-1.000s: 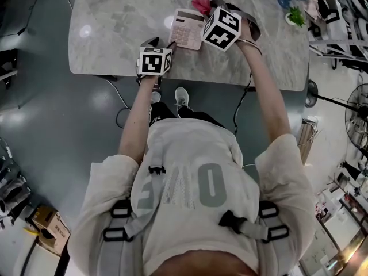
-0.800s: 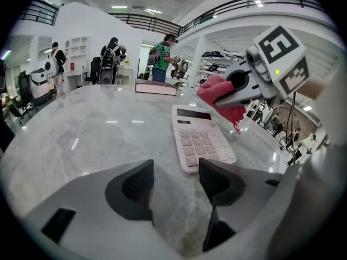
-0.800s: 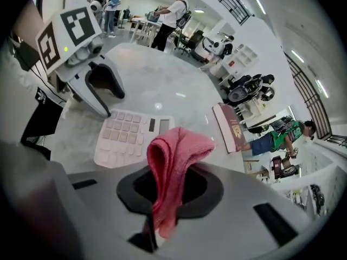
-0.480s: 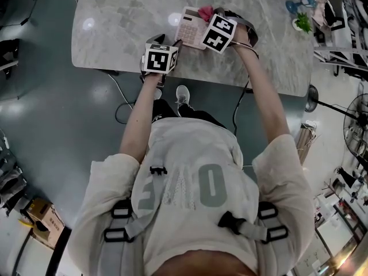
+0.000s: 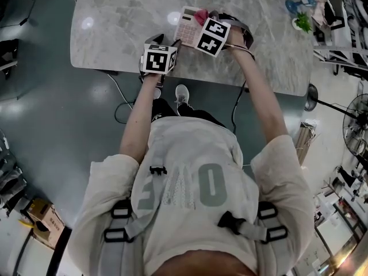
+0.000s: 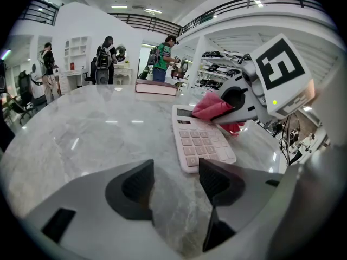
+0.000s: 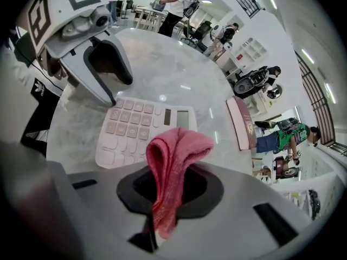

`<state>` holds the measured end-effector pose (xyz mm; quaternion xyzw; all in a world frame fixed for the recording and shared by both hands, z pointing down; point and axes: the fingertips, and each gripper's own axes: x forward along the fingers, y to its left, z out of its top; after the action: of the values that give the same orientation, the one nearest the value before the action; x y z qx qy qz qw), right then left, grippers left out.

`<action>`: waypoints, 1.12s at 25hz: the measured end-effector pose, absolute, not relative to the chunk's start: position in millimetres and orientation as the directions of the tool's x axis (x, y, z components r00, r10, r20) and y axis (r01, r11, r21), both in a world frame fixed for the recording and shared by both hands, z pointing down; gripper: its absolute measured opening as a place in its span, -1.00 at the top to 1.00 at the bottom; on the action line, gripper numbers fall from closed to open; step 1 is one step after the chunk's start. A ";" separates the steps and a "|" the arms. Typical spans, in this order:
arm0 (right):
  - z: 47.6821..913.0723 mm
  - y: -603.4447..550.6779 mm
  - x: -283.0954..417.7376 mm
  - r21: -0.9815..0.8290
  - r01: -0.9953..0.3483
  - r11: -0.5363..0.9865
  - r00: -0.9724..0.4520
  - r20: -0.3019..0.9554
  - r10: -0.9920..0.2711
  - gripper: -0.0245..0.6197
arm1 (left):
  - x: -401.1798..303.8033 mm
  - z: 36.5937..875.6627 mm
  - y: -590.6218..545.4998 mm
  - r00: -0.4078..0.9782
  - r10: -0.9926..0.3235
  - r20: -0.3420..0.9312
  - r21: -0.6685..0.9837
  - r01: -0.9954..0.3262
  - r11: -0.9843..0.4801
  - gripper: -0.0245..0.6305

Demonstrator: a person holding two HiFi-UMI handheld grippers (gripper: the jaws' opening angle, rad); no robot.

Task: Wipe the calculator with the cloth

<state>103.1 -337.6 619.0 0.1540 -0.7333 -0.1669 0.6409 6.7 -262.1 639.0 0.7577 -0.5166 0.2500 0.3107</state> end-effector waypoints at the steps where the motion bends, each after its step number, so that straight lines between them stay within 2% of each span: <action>1: 620.6 -335.5 102.3 0.448 0.002 0.894 -0.127 0.887 -0.444 0.75 | 6.8 639.1 -262.3 0.341 -0.628 0.700 0.213 -0.938 -0.273 0.11; 11: 628.2 -307.0 98.8 0.453 0.071 0.889 -0.139 0.887 -0.441 0.75 | 6.8 638.6 -261.8 0.341 -0.628 0.699 0.210 -0.938 -0.276 0.11; 23: 637.0 -245.7 94.9 0.412 0.169 0.896 -0.187 0.906 -0.381 0.74 | 7.1 639.3 -261.4 0.340 -0.629 0.699 0.210 -0.938 -0.274 0.11; 28: 637.4 -227.7 91.7 0.382 0.163 0.910 -0.209 0.915 -0.346 0.74 | 6.5 636.9 -263.0 0.341 -0.631 0.697 0.209 -0.938 -0.276 0.11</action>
<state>91.7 -227.7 637.4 0.0611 -0.7503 -0.2036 0.6260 6.5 -263.0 636.9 0.7587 -0.5170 0.2498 0.3077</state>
